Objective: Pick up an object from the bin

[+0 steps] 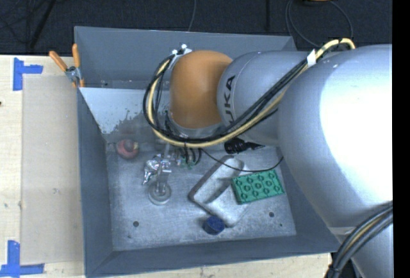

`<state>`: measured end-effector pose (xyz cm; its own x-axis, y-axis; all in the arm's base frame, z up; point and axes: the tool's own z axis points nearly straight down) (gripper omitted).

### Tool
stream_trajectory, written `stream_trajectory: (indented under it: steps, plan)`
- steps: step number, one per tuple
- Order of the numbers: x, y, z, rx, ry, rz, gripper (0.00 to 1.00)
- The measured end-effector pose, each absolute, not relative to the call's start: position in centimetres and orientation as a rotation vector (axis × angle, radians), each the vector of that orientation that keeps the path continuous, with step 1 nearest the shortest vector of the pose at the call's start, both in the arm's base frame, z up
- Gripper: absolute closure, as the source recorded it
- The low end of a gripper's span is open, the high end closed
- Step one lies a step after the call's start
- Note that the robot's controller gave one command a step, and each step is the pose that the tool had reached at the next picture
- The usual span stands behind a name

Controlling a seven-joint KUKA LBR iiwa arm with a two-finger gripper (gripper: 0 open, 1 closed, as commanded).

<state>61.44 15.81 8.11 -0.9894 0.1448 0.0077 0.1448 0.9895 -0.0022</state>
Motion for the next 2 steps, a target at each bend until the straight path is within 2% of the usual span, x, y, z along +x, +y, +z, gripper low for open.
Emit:
stream_trajectory:
  steps: [1,2]
  plan:
    - [61.7,15.8,8.3,-0.236,-3.140,-0.006,1.00]
    - [60.8,17.0,20.1,-0.263,-3.139,-0.005,1.00]
